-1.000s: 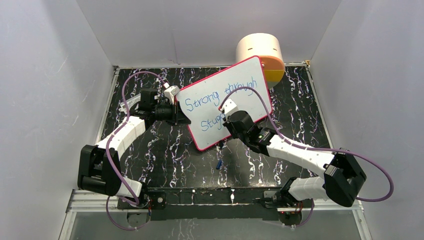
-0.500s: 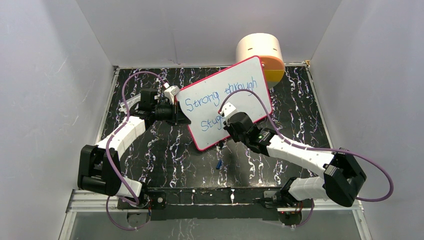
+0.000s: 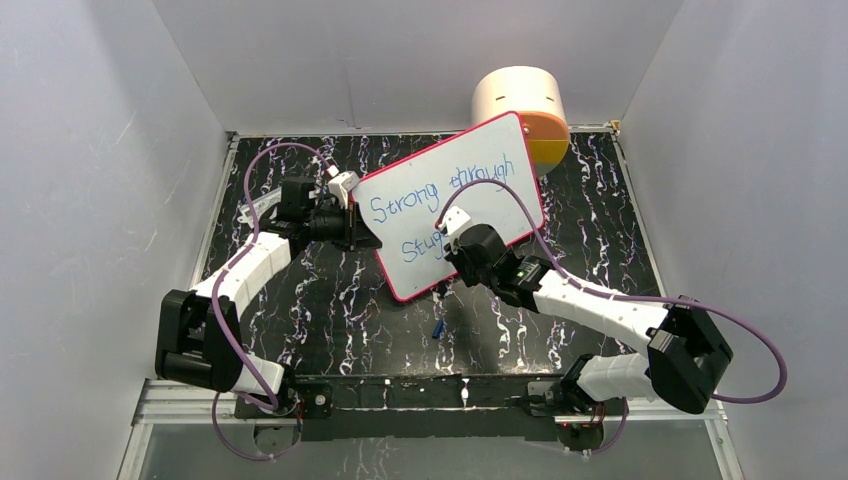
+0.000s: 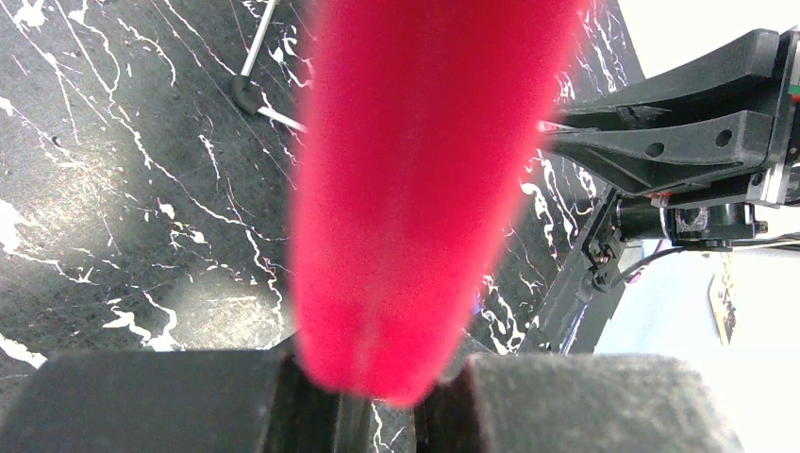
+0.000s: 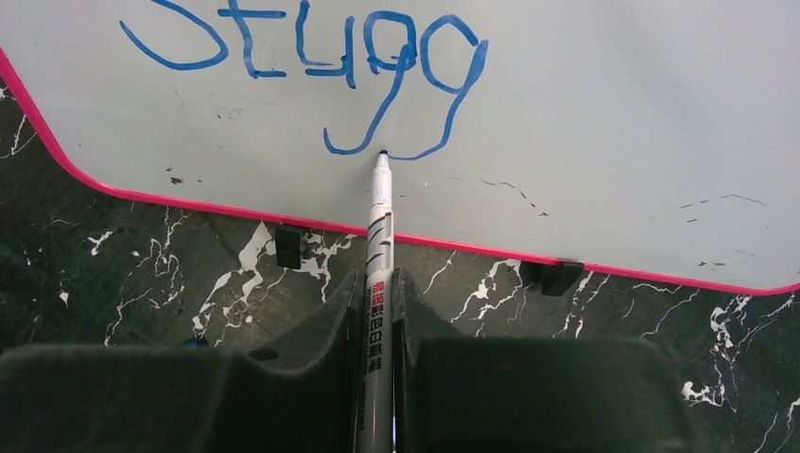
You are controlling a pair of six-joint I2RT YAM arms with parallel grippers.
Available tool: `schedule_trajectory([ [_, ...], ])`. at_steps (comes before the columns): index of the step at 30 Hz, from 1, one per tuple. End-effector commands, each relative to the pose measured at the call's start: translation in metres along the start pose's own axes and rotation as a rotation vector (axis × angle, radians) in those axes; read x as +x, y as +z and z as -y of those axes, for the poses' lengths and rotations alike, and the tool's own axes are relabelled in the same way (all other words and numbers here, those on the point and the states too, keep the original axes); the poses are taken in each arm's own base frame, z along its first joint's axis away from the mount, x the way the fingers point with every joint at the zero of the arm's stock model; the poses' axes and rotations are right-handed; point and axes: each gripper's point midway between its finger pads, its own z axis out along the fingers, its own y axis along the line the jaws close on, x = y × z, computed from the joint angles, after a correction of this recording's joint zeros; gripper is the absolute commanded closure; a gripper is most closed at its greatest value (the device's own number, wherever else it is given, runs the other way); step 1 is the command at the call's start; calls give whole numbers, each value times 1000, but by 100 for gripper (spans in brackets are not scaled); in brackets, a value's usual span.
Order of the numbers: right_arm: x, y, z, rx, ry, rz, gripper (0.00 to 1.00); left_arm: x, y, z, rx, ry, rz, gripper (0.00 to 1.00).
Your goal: Write a sentence on the whiteboard
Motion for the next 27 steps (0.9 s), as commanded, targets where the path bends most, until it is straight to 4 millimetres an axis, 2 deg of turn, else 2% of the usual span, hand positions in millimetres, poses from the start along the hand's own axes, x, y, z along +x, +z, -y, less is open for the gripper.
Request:
schedule_trajectory([
  [1,-31,-8,9,39,57,118,100,7,-1,-15,-76,-16,-27,100],
  [9,-40,-28,27,109,67,188,100,7,-2,-16,-87,-16,-30,100],
  [19,-44,-33,43,161,92,219,100,9,-1,-17,-83,-20,-38,100],
  [27,-49,-30,47,164,101,227,100,9,-1,-18,-93,-18,-42,100],
])
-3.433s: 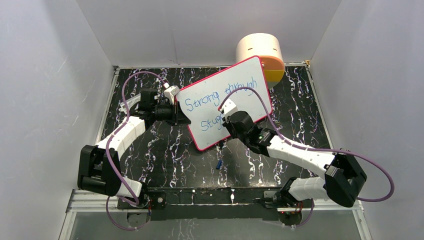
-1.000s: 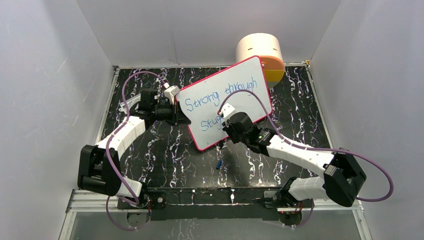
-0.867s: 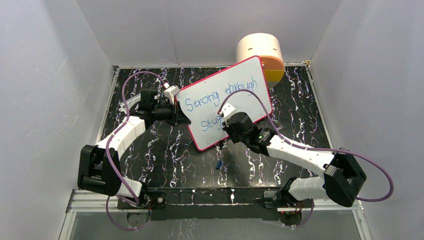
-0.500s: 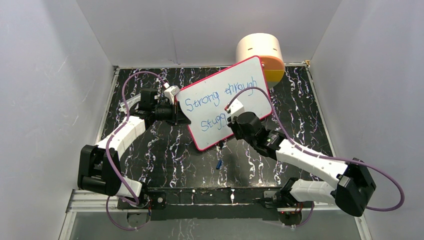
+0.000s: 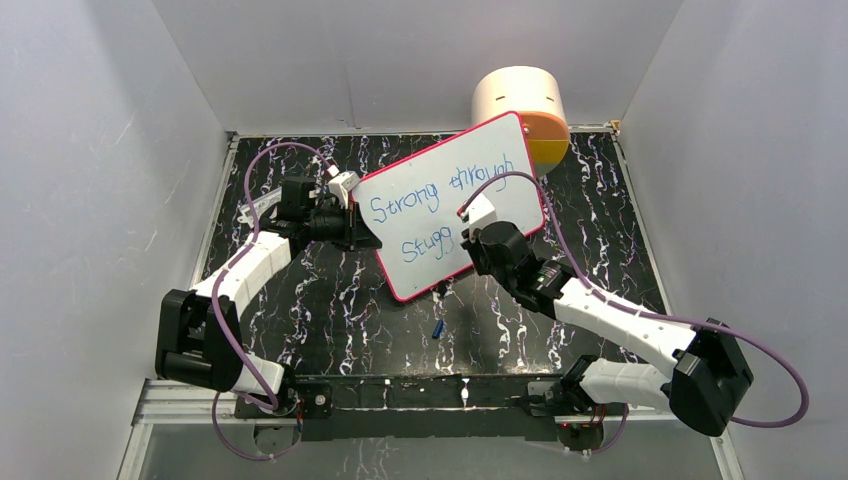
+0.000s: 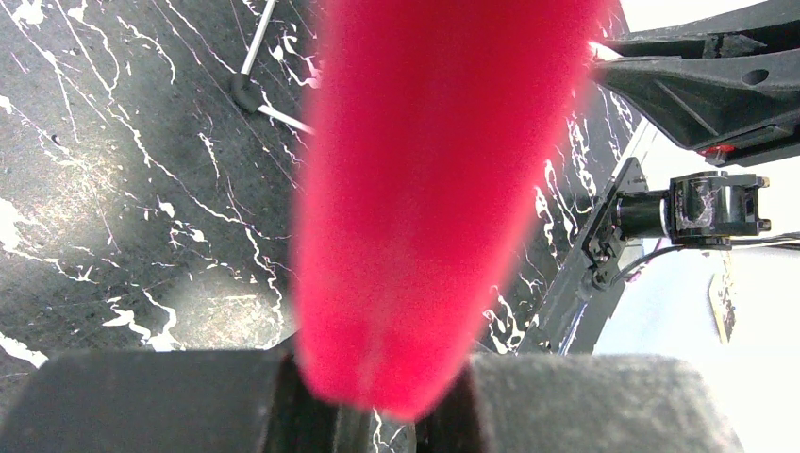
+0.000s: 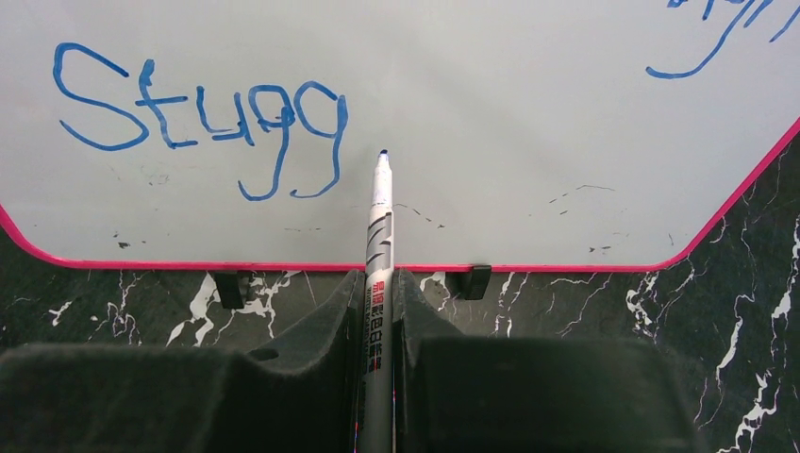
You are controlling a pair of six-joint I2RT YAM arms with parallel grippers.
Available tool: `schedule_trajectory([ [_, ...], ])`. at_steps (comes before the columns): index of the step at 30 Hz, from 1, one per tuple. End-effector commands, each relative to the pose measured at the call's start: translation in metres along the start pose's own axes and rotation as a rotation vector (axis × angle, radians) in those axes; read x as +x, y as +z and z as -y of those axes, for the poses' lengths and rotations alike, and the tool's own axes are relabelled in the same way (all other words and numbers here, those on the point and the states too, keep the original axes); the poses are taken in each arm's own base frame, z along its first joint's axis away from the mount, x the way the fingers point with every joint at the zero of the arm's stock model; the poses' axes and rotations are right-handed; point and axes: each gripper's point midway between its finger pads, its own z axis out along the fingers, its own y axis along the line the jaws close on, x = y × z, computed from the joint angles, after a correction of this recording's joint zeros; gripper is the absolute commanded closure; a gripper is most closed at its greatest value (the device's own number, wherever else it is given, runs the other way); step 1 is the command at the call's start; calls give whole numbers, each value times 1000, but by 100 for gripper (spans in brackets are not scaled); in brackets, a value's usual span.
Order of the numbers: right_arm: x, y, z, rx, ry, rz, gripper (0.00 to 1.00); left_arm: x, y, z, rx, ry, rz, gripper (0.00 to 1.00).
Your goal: Write a sentence on the whiteboard
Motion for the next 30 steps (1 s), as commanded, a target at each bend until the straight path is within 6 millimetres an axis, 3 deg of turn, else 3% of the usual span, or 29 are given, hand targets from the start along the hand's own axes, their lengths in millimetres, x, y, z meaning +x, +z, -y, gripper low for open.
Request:
schedule_trajectory([
  [1,-27,-1,6,21,38,89,100,9,-1,-18,-93,-14,-37,100],
  [30,-78,18,0,6,-1,165,100,10,-2,-19,-98,-12,-40,100],
])
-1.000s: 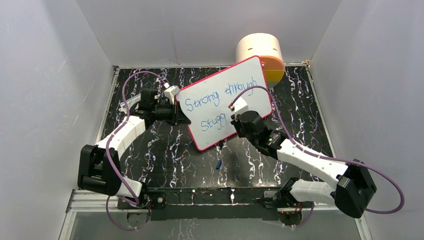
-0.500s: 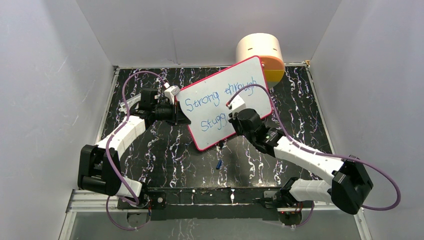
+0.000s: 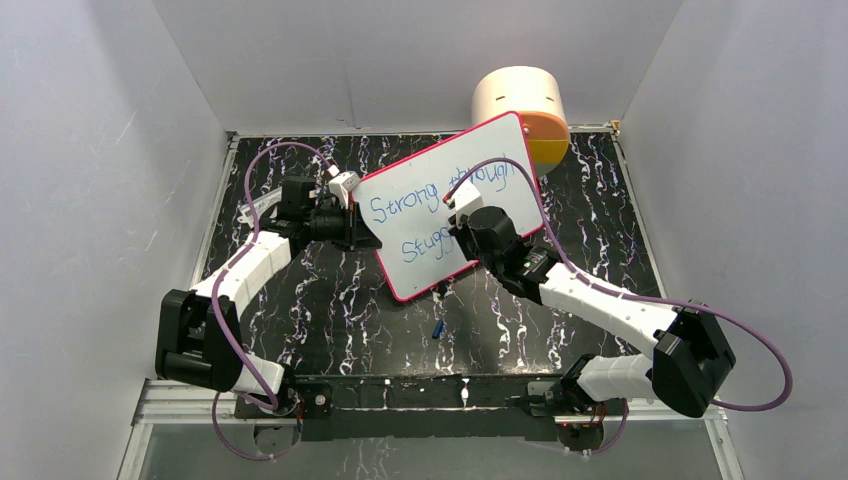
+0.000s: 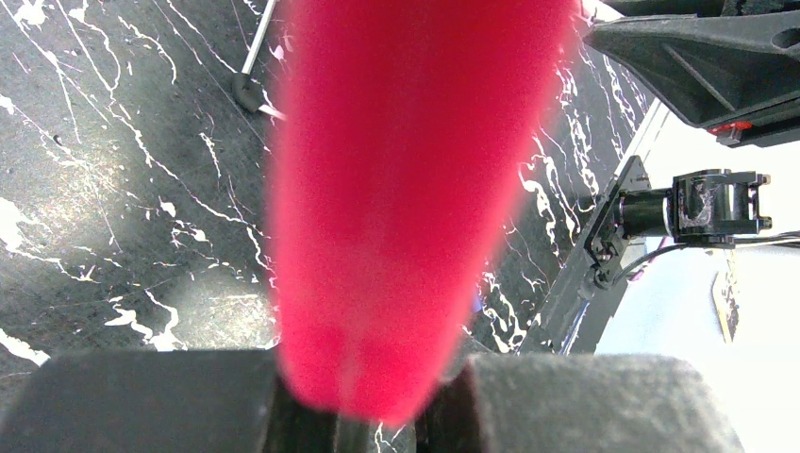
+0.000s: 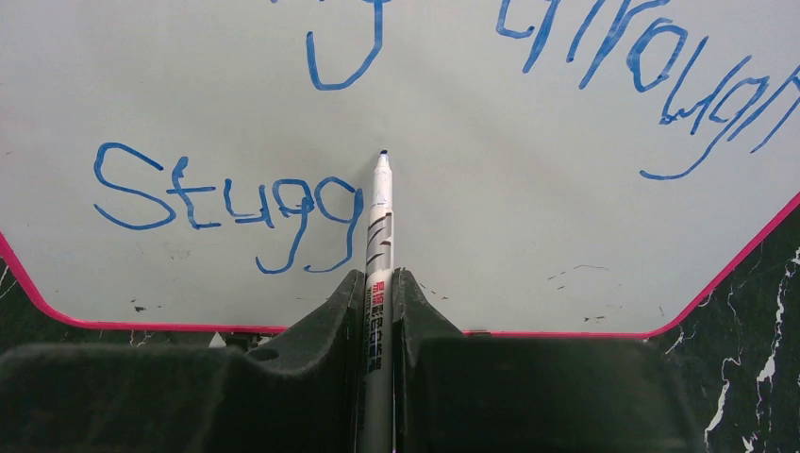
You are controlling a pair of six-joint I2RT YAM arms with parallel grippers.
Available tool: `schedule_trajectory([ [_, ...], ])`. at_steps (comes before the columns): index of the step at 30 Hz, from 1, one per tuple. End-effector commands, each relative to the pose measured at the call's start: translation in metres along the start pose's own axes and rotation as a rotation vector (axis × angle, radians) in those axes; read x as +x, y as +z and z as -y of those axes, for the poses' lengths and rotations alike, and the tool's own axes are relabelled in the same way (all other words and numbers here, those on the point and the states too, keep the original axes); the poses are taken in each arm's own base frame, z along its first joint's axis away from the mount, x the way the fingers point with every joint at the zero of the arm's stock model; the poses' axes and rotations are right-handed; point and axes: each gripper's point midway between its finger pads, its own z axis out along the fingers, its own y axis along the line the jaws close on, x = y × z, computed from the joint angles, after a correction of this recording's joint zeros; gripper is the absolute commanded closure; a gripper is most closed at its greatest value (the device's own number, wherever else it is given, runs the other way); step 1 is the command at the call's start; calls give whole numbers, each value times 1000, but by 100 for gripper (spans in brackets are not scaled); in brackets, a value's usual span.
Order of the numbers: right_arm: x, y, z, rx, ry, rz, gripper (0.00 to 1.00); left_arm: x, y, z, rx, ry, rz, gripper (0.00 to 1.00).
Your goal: Write a sentence on the whiteboard
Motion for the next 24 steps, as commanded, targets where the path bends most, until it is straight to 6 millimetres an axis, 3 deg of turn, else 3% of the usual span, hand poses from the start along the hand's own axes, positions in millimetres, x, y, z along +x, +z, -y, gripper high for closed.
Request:
schedule_trajectory([
  [1,-45,-1,7,22,25,118,100,9,-1,-19,-95,-19,-37,100],
  [10,-36,8,7,32,22,80,100,9,-2,-19,-95,-19,-36,100],
  [24,-1,5,-1,-3,18,-34,100,9,-2,-19,-96,-19,-36,100],
])
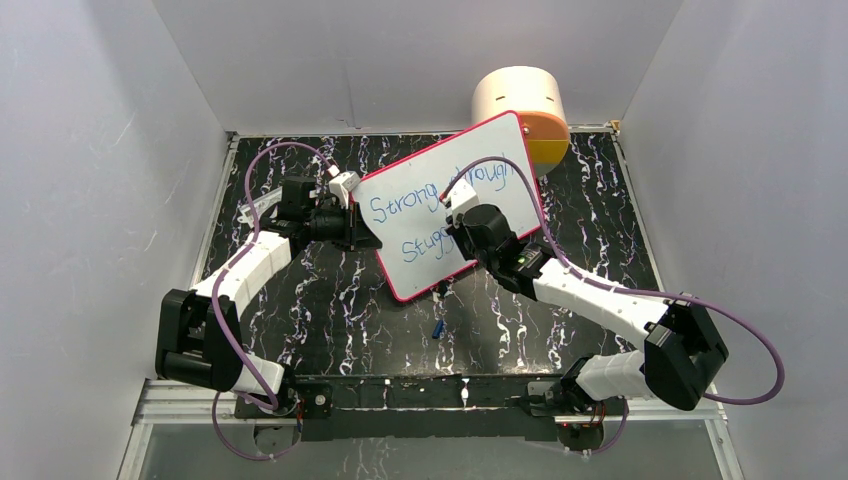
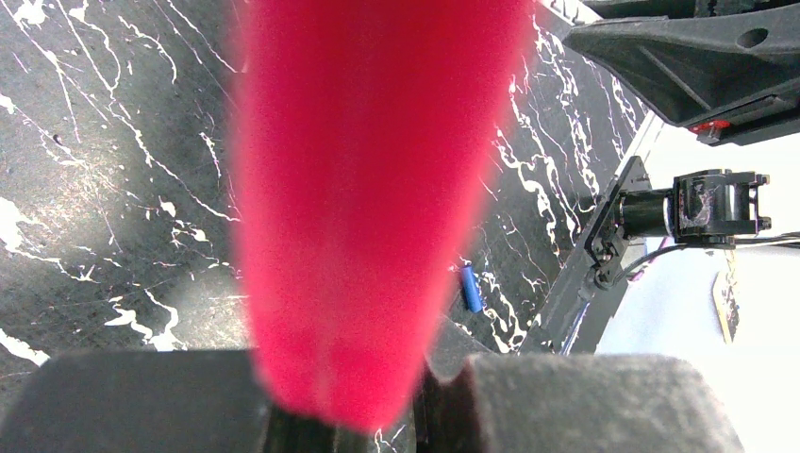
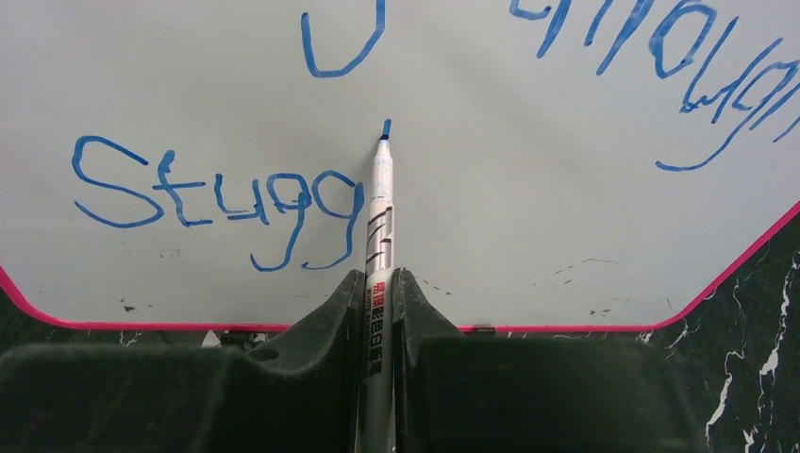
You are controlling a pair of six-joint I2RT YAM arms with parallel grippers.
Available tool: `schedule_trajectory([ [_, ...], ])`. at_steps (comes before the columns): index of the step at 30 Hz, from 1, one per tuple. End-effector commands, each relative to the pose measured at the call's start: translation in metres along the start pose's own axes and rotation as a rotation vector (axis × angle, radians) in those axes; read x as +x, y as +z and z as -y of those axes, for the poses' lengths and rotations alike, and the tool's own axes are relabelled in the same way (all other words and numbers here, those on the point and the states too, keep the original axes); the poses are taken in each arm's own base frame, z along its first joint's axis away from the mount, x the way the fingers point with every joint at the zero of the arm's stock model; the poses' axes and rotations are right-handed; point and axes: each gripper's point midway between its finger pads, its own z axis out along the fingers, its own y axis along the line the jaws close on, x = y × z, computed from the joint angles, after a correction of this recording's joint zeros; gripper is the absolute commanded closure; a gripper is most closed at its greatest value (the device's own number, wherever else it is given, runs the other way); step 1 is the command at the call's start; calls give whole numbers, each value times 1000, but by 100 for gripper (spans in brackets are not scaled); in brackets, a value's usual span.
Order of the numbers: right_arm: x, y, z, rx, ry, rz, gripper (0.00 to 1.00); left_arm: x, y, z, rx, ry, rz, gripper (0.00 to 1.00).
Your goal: Write a sentence on the whiteboard
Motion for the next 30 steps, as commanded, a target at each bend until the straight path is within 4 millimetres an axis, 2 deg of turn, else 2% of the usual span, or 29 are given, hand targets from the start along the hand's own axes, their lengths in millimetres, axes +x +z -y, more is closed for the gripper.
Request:
schedule_trajectory([
  [1,-4,-5,0,-11,26,-3,100,9,-2,-19,-94,-18,-35,100],
  [21,37,-13,-2,-17,44,-99,100,9,-2,-20,-100,-16,-33,100],
  [26,25,-19,7,23,56,-53,100,9,-2,-20,-102,-16,-33,100],
  [30,5,-28,13,30,74,34,100,9,-2,-20,-101,-14,-33,100],
])
